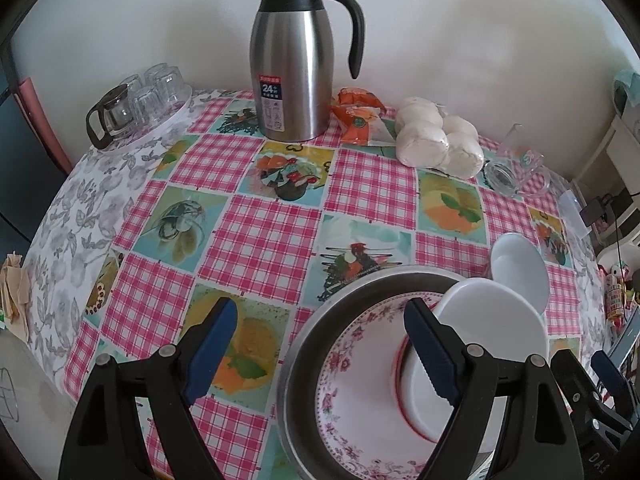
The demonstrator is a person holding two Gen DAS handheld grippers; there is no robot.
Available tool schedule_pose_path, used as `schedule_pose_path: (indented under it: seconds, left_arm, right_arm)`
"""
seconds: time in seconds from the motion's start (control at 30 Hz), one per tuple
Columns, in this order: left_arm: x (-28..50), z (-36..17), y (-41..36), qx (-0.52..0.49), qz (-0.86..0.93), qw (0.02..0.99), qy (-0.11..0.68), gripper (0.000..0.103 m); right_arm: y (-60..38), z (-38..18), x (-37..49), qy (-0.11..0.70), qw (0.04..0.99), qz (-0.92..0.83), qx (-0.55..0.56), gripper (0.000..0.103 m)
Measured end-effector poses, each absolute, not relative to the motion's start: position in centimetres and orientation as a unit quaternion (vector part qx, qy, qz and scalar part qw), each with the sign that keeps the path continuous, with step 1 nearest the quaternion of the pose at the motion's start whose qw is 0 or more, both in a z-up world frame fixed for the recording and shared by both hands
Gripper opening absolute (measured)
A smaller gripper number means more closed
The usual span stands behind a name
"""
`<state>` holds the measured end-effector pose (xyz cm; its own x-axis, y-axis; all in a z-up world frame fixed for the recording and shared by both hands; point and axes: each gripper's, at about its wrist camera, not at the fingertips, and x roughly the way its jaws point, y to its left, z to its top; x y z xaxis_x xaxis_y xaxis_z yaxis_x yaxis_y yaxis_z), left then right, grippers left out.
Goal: Organize plates and bowls
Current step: 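Move both tools over to the pale blue round bowl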
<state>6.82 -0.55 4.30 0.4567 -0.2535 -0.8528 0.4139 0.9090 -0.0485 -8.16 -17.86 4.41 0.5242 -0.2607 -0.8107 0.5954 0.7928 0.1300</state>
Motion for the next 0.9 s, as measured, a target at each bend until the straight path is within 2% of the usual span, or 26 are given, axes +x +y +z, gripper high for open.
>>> schedule_pose_path:
  seconds: [0.5, 0.9]
  left_arm:
    - [5.2, 8.0, -6.3, 0.092, -0.241, 0.861, 0.438, 0.086]
    - [3.4, 7.6, -12.0, 0.132, -0.289, 0.846, 0.427, 0.085]
  right_arm:
    - [-22.3, 4.5, -10.1, 0.417, 0.835, -0.299, 0.2, 0.103]
    - [-25.4, 3.2, -10.3, 0.421, 0.821, -0.316, 0.223, 0.103]
